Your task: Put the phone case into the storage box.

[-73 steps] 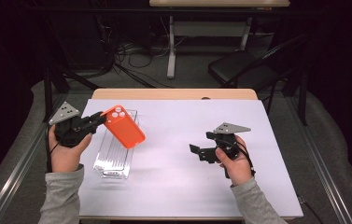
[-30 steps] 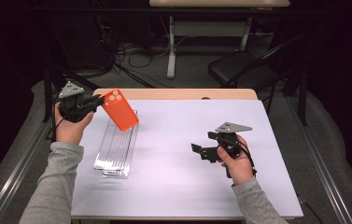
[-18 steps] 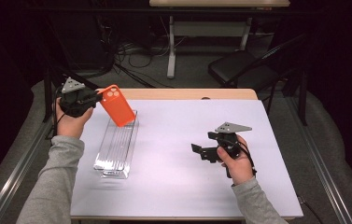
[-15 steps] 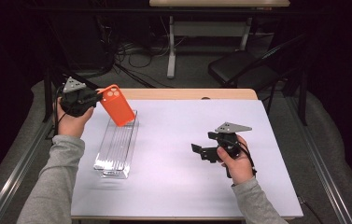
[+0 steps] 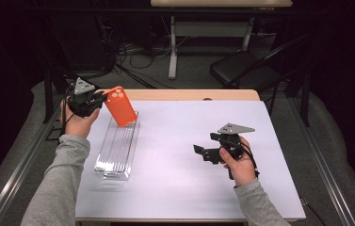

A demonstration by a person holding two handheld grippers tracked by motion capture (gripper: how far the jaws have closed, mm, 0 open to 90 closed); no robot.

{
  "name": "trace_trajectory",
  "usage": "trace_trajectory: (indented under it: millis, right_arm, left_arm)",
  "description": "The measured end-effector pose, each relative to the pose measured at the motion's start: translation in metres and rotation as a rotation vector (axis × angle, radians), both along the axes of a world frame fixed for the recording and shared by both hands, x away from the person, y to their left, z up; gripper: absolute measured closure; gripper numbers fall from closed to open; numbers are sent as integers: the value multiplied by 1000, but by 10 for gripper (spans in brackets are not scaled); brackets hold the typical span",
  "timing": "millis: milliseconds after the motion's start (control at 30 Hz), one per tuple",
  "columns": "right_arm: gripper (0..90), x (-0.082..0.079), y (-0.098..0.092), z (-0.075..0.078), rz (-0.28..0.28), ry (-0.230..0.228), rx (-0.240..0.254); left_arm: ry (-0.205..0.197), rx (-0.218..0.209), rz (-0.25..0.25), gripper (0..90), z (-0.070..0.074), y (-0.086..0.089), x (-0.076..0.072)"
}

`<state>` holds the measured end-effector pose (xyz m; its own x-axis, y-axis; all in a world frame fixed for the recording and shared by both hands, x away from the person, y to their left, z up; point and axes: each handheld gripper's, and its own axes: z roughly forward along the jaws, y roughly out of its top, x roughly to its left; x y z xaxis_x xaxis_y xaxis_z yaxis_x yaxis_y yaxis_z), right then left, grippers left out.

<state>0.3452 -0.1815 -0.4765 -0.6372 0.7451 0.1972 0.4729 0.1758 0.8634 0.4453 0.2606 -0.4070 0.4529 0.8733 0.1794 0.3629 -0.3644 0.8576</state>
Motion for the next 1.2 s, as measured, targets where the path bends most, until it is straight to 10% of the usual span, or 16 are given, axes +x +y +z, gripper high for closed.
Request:
trace_trajectory:
  millis: [600, 1200]
  right_arm:
    - [145, 0, 0, -2, -5, 3, -1]
    - [145, 0, 0, -2, 4, -11, -26]
  left_arm:
    - [-30, 154, -75, 799, -7, -10, 12]
    - [-34, 209, -125, 799, -17, -12, 21]
